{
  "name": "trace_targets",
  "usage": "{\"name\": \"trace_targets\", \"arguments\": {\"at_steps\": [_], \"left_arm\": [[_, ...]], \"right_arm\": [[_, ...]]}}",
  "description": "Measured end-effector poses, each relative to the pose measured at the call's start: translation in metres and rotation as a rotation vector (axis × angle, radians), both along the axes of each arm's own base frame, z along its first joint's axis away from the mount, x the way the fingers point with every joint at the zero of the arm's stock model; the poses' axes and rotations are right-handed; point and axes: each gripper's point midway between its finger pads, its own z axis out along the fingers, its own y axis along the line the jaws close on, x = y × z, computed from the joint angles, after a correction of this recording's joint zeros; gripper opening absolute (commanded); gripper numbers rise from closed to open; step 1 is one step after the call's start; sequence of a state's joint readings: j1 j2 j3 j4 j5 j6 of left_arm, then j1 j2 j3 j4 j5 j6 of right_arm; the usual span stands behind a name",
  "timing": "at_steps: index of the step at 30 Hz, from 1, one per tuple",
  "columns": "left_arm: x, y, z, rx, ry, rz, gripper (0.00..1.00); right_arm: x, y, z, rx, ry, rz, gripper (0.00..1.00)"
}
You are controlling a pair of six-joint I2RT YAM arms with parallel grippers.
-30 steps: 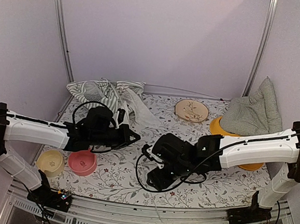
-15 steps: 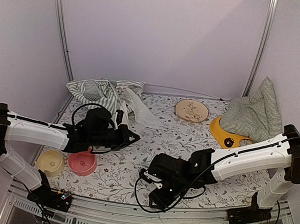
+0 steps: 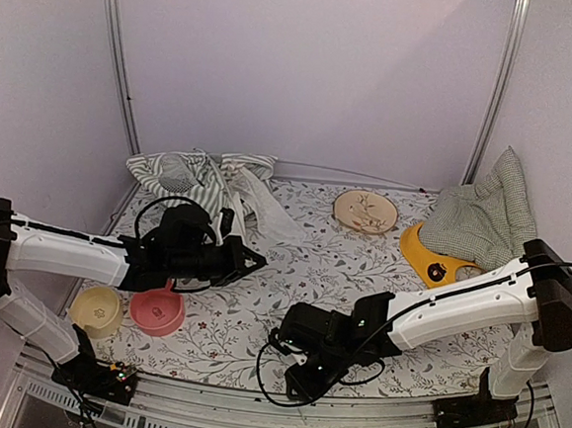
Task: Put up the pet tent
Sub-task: Pass from the left arm to the right, then pick up the tent fabric from the tent.
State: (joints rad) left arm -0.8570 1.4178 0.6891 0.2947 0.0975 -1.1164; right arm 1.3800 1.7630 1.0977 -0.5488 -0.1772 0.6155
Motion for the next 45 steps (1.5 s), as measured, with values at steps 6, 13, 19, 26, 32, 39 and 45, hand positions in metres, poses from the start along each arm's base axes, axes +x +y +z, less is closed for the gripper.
{"name": "trace_targets", "arguments": {"at_steps": [6,13,19,26,32,39,45], "left_arm": [[0.001,0.001,0.002,-0.004,-0.004,0.004,0.0],[0.002,0.005,-0.002,-0.002,0.0,0.011,0.0],[0.003,0.005,0.002,-0.016,-0.005,0.016,0.0],[0.005,0.008,0.005,-0.035,-0.015,0.026,0.0],[0.009,0.013,0.019,-0.073,-0.052,0.036,0.4],[0.018,0.033,0.051,-0.095,-0.149,0.072,0.57],[0.017,0.064,0.099,-0.12,-0.271,0.13,0.58]], "right_arm": [[0.002,0.002,-0.001,0.003,-0.003,-0.015,0.29],[0.005,0.006,-0.005,-0.006,-0.013,-0.032,0.22],[0.01,0.007,-0.005,-0.006,-0.027,-0.057,0.11],[0.016,0.008,-0.004,-0.003,-0.055,-0.075,0.0],[0.027,0.001,0.011,0.001,-0.102,-0.115,0.0],[0.046,-0.005,0.043,0.014,-0.192,-0.149,0.0],[0.054,-0.012,0.047,-0.01,-0.221,-0.148,0.0]]}}
